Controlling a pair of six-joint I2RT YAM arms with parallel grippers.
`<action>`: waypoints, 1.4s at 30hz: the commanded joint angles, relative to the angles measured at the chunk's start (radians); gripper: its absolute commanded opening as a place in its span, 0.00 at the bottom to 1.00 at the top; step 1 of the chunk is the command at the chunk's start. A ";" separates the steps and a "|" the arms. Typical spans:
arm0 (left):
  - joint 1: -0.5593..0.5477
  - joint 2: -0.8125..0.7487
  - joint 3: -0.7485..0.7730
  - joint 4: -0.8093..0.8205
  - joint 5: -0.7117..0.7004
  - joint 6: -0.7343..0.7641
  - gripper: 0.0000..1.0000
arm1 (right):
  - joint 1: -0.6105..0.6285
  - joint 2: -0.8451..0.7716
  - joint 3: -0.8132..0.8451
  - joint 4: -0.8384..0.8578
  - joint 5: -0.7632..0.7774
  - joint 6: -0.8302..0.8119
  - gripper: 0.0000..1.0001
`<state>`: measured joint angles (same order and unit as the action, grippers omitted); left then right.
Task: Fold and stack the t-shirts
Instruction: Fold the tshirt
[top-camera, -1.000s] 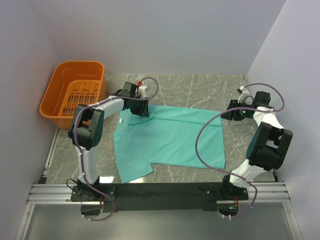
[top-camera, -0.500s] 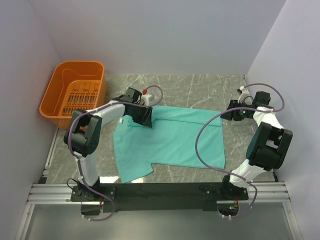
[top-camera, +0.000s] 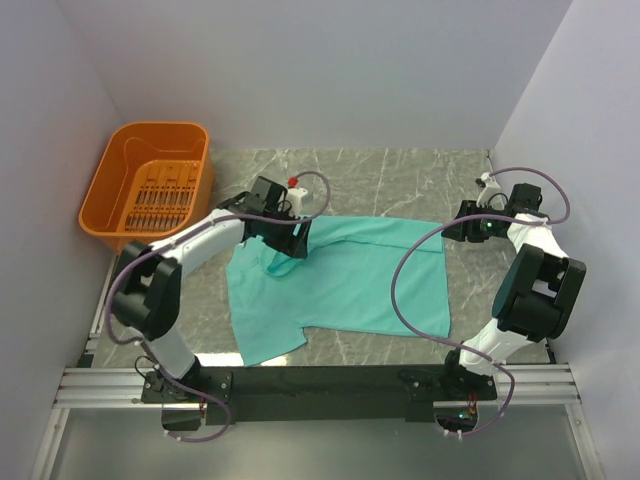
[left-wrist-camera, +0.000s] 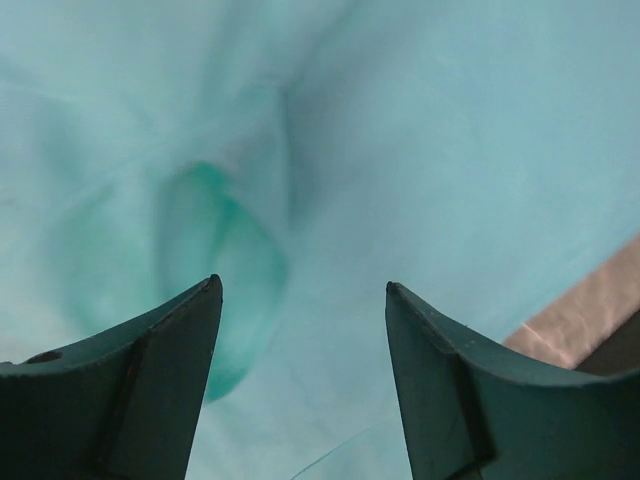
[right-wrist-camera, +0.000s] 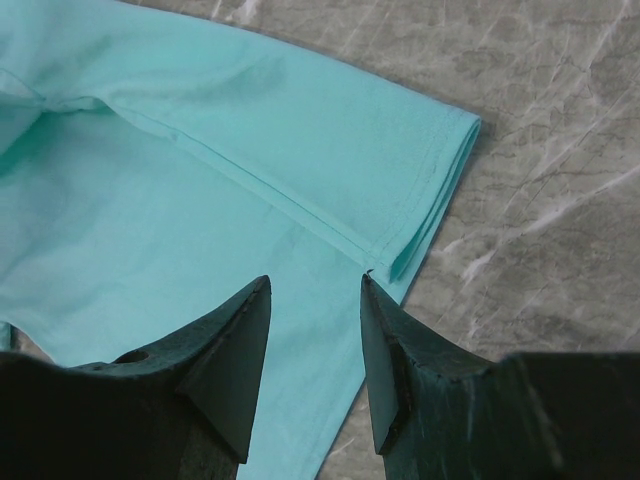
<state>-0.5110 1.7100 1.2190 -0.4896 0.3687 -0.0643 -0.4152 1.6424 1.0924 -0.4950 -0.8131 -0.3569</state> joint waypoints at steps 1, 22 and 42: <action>0.003 -0.104 -0.026 0.052 -0.210 -0.025 0.72 | -0.007 -0.027 0.023 0.003 -0.023 -0.007 0.48; -0.017 0.194 0.177 0.037 0.033 -0.029 0.54 | -0.004 -0.012 0.031 -0.005 -0.017 -0.007 0.48; 0.245 -0.144 -0.104 0.327 -0.111 -0.394 0.64 | 0.001 0.048 0.098 -0.025 0.058 0.012 0.48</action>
<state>-0.3775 1.6520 1.1481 -0.3283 0.3534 -0.2951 -0.4149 1.6672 1.1297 -0.5102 -0.7830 -0.3534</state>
